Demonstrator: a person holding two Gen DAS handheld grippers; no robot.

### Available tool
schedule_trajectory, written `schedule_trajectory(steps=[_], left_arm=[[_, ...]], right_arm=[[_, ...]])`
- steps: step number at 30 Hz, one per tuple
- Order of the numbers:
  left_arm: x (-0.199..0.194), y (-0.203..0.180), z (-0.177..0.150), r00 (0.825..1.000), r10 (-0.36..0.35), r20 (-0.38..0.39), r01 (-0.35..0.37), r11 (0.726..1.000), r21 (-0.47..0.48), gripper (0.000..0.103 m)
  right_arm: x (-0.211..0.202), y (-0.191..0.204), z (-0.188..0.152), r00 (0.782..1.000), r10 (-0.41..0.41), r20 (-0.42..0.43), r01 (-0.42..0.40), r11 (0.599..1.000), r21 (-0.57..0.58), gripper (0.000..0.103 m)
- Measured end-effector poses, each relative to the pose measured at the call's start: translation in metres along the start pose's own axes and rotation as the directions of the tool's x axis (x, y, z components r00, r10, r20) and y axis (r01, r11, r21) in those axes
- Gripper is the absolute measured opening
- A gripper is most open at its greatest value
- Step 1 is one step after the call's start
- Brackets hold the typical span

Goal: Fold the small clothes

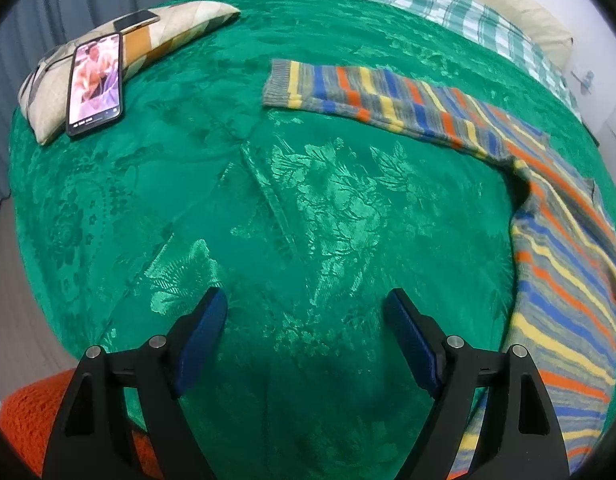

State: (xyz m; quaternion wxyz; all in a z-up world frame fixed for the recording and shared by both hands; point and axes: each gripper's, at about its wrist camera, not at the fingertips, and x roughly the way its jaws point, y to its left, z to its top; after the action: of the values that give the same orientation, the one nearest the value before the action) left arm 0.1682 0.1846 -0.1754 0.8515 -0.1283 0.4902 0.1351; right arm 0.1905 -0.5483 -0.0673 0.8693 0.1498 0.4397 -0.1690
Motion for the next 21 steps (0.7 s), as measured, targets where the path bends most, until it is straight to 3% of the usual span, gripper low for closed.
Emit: schedule_trajectory(steps=[5,8,10,11,12,14,16,18,21], left_arm=[[0.002,-0.004,-0.003,0.999,0.032,-0.005,-0.031,0.999,0.041,0.084],[-0.005,-0.007,-0.004,0.999,0.035,-0.031,-0.033,0.996,0.084,0.082],[-0.025,-0.012,0.007,1.0,-0.012,-0.006,0.012,0.99,0.137,0.082],[-0.033,-0.017,0.016,0.999,-0.041,0.007,0.04,0.986,0.162,0.083],[-0.041,-0.024,0.031,0.996,-0.085,0.016,0.08,0.978,0.192,0.084],[-0.05,-0.057,0.08,0.981,-0.195,0.019,0.183,0.945,0.27,0.09],[-0.042,-0.1,0.128,0.962,-0.272,-0.019,0.261,0.898,0.353,0.095],[-0.015,-0.146,0.17,0.935,-0.337,-0.114,0.353,0.839,0.413,0.096],[0.033,-0.207,0.212,0.937,-0.304,-0.173,0.35,0.804,0.481,0.095]], right_arm=[[0.041,-0.024,-0.03,0.989,0.019,-0.144,0.007,0.983,0.181,0.008],[0.06,-0.025,-0.046,0.979,0.045,-0.199,-0.001,0.977,0.213,0.009],[0.052,-0.024,-0.042,0.975,0.014,-0.222,0.024,0.986,0.167,0.027],[0.042,-0.023,-0.037,0.971,-0.05,-0.232,0.08,0.989,0.121,0.045],[0.028,-0.019,-0.029,0.973,-0.106,-0.204,0.121,0.991,0.061,0.049],[0.002,-0.001,-0.011,0.985,-0.122,-0.126,0.116,0.992,-0.052,0.049],[-0.012,0.032,0.013,0.995,-0.035,-0.091,0.02,0.986,-0.168,0.053],[-0.008,0.083,0.041,0.988,0.11,-0.108,-0.135,0.957,-0.258,0.066],[0.025,0.147,0.066,0.951,0.262,-0.163,-0.303,0.897,-0.323,0.067]])
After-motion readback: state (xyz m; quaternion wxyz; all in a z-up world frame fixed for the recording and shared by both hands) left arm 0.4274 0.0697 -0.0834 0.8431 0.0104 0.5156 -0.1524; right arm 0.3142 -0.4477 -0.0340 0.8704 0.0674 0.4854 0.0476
